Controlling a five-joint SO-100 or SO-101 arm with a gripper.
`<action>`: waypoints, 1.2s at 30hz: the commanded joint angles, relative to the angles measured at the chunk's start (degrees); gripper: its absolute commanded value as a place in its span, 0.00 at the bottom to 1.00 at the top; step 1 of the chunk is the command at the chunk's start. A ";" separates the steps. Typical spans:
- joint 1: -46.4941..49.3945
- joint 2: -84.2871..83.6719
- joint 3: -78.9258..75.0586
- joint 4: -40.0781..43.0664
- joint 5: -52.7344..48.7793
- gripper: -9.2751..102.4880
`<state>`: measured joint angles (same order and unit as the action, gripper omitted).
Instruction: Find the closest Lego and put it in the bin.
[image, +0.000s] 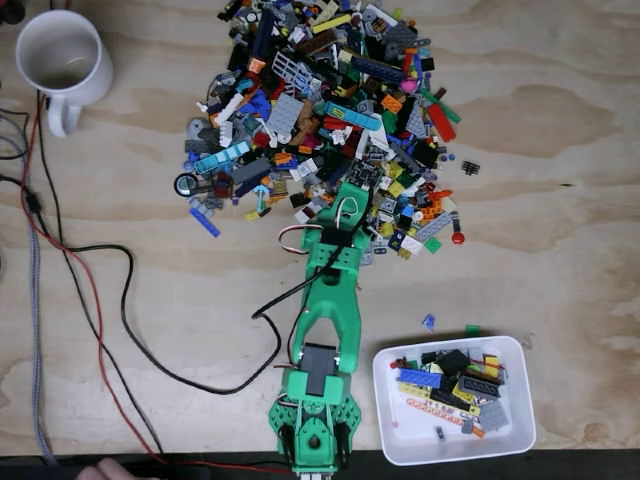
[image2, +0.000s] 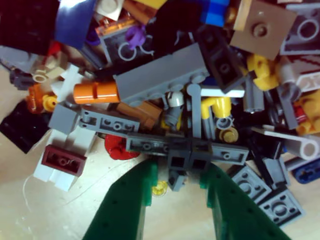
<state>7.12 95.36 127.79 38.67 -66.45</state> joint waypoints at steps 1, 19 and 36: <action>-0.53 0.70 -3.87 1.58 0.53 0.14; 1.67 2.99 -8.09 9.49 2.02 0.20; 0.35 8.79 -0.35 9.40 0.44 0.21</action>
<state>8.44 99.05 127.71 48.25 -65.83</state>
